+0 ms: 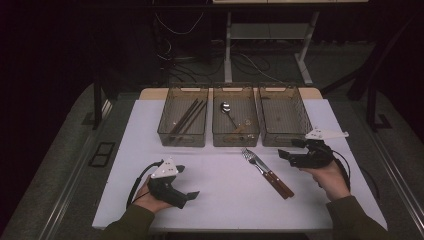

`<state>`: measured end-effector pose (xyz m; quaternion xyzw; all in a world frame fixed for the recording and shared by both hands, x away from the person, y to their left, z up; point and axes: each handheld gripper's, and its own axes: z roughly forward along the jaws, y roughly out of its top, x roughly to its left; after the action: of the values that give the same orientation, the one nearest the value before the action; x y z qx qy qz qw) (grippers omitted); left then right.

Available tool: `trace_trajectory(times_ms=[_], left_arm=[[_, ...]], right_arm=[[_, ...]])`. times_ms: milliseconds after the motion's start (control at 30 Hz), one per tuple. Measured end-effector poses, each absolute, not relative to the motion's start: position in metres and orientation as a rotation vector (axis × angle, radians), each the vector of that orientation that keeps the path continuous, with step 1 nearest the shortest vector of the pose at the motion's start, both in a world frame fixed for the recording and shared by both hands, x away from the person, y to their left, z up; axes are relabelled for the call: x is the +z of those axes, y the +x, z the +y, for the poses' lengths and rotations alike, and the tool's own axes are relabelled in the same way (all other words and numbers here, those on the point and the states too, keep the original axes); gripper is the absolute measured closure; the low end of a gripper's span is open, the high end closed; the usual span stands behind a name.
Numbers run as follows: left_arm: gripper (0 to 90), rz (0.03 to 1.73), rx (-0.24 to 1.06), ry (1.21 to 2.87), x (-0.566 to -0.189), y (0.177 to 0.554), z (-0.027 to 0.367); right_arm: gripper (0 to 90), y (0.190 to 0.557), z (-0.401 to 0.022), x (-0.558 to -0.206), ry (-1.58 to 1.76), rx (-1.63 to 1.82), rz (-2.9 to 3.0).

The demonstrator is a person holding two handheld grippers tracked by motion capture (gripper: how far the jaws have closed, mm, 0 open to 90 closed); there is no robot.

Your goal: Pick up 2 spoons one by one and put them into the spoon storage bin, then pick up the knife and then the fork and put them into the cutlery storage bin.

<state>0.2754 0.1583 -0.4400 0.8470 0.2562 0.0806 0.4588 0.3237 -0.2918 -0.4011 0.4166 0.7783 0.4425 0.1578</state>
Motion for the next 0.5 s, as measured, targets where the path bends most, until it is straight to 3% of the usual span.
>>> trace_trajectory(times_ms=[500], left_arm=[[0.0,0.626,0.203,2.086,-0.439,0.274,0.16]], right_arm=[[25.5,0.3,-0.311,-0.414,1.207,1.2,2.292]])
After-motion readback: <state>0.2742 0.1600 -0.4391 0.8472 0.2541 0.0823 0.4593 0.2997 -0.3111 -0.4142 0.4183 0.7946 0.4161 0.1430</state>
